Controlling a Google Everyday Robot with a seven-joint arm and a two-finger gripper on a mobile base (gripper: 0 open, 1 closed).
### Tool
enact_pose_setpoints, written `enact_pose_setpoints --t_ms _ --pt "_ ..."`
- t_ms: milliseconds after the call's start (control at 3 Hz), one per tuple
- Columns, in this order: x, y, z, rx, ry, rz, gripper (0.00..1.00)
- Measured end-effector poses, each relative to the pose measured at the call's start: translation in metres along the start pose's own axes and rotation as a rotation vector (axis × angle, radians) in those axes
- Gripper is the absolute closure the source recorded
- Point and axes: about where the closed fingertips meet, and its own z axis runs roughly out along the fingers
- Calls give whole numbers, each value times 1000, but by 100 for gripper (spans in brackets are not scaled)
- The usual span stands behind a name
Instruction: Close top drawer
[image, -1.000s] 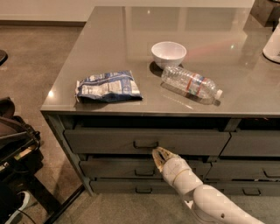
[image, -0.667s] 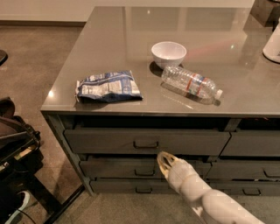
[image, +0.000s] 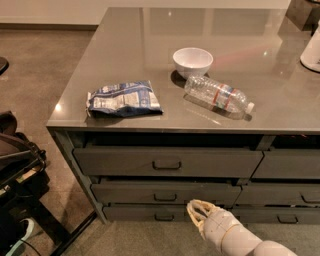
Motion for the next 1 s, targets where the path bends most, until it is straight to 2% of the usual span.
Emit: enact_pose_setpoints --t_ms 1000 --pt "0 0 0 0 0 -4 13"
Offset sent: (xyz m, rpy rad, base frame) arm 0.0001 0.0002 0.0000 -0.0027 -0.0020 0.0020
